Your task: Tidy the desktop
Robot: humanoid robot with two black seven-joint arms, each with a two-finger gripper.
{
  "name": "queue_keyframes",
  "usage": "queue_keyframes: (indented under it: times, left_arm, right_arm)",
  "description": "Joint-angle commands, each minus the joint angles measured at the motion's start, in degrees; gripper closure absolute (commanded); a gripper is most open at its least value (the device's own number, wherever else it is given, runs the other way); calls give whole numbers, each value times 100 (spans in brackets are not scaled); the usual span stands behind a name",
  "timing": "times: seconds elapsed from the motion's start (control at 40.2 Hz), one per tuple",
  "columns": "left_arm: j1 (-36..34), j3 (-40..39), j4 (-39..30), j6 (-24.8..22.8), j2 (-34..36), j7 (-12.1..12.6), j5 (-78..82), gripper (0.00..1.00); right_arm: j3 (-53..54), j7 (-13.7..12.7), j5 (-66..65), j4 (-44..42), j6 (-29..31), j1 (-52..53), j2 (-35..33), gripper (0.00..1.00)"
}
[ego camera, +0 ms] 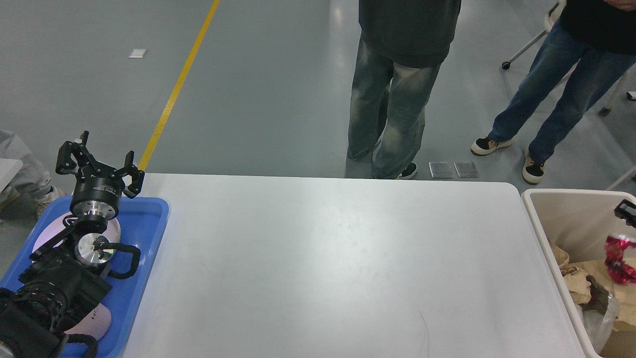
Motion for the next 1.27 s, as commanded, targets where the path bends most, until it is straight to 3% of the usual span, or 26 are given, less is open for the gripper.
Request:
queue_keyframes:
  times: [0.0,0.124,0.348,0.498,0.647,0.747,0.846,0.871,0.946,1.045,1.244]
  left_arm:
    - [0,0,0,0,0,0,0,4]
    - [0,0,0,0,0,0,0,4]
    - [0,0,0,0,0,0,0,4]
    - [0,0,0,0,0,0,0,4]
    - [0,0,0,0,0,0,0,4]
    - [0,0,0,0,0,0,0,4]
    - [0,0,0,0,0,0,0,4]
    - [0,0,0,0,0,0,0,4]
    - [0,0,0,0,0,0,0,4]
    - [0,0,0,0,0,0,0,4]
    - [0,0,0,0,0,0,0,4]
  right_arm:
    - [209,1,7,-453,-28,-243,123,0]
    - [998,10,200,-541,-98,-190,123,0]
    - [4644,71,394,-664,-344,-392,131,0]
    - [6272,97,385,-585,-318,-428,377,0]
    - [7450,404,385,-94,-318,-629,650,0]
    - [7969,1088,376,275,-309,-840,685,0]
    - [8391,2195,376,531,-309,-1060,931,0]
    - [8558,2711,376,583,-309,-1147,1053,0]
    - [8700,3339,376,567,-327,-1192,1238,0]
    - [8674,3823,376,558,-344,-1376,1694,0]
    - [8717,4000,385,470,-537,-1474,2241,0]
